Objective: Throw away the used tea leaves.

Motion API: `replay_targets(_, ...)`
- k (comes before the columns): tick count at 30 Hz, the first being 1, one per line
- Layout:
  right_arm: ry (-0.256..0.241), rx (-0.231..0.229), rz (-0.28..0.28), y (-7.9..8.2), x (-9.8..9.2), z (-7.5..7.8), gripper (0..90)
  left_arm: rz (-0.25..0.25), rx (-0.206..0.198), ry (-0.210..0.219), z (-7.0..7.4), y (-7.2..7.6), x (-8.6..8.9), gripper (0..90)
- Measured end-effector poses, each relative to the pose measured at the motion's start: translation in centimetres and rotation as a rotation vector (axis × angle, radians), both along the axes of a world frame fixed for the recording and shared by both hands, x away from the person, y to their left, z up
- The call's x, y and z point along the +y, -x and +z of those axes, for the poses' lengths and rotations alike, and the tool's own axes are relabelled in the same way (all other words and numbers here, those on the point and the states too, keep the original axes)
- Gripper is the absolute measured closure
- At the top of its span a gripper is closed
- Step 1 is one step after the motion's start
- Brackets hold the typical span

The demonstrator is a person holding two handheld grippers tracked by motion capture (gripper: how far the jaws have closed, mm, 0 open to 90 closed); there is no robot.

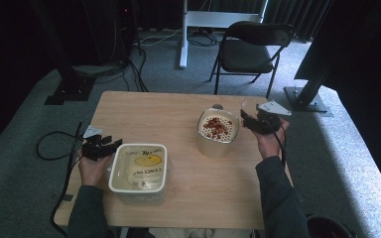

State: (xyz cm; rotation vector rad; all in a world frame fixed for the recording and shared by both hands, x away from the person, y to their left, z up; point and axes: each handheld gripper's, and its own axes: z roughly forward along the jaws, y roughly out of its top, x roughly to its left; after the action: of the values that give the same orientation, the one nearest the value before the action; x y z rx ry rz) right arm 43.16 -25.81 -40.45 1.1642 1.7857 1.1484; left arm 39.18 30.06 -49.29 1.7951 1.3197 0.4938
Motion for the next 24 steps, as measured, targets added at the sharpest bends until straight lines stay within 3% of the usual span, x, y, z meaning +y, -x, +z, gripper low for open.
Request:
replay_targets(13, 0.047, -0.003, 0.002, -0.5, 0.1, 0.9, 33.1, -0.006, -0.005, 0.029, 0.0, 0.0, 0.0, 45.4)
replay_targets(24, 0.220, -0.013, 0.021, -0.6, 1.3, 1.6, 32.7, -0.009, 0.003, 0.028, -0.1, 0.0, -0.1, 45.4)
